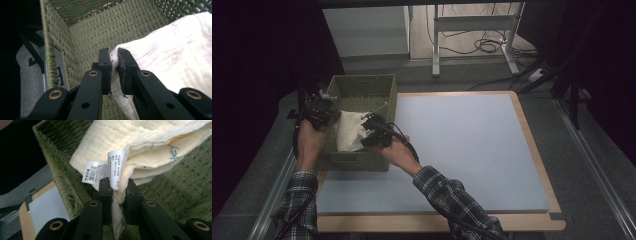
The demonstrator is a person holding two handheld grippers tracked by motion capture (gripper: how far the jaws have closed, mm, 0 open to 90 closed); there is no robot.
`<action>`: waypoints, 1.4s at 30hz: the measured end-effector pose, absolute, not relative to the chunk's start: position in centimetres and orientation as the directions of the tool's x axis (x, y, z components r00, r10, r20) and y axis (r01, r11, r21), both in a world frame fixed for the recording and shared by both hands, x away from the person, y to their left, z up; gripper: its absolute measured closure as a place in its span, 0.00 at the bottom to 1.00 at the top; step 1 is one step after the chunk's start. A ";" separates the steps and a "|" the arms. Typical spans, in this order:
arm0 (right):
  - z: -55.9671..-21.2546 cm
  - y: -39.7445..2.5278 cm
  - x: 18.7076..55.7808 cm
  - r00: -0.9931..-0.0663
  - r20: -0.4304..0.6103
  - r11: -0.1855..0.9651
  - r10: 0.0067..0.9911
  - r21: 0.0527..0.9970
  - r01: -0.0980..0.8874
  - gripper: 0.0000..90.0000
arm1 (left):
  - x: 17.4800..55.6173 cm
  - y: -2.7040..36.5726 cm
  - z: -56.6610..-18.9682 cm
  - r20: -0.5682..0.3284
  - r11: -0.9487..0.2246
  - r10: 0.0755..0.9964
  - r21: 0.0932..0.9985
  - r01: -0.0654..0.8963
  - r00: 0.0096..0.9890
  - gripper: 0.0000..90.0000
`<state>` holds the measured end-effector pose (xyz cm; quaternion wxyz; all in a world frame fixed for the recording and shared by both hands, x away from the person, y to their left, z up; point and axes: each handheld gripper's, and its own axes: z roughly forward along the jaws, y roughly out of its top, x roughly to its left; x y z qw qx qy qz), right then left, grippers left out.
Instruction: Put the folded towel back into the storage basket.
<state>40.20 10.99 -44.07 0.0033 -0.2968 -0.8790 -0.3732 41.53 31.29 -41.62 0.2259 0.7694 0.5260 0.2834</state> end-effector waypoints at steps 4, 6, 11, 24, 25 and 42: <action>-44.5 11.0 40.3 -0.807 0.236 0.550 0.542 0.626 0.553 0.87 | 42.1 30.7 -42.5 0.195 -0.355 0.933 0.635 0.686 0.303 0.90; -44.6 11.0 40.3 -0.792 0.257 0.545 0.553 0.608 0.578 0.87 | 42.4 30.3 -42.9 0.197 -0.365 0.929 0.625 0.690 0.312 0.89; -44.7 11.0 40.4 -0.779 0.266 0.543 0.568 0.589 0.598 0.86 | 43.0 29.7 -43.8 0.193 -0.376 0.925 0.602 0.704 0.328 0.88; -42.9 9.5 40.8 -0.802 0.258 0.517 0.539 0.651 0.556 0.67 | 42.7 29.6 -43.7 0.135 -0.329 0.938 0.636 0.698 0.319 0.59; -42.8 9.4 40.8 -0.806 0.250 0.519 0.537 0.655 0.549 0.65 | 42.7 29.5 -43.8 0.133 -0.330 0.937 0.635 0.699 0.322 0.58; -40.5 6.5 39.8 -0.871 0.093 0.575 0.483 0.716 0.395 0.37 | 43.1 28.0 -43.7 0.022 -0.277 0.939 0.644 0.713 0.344 0.31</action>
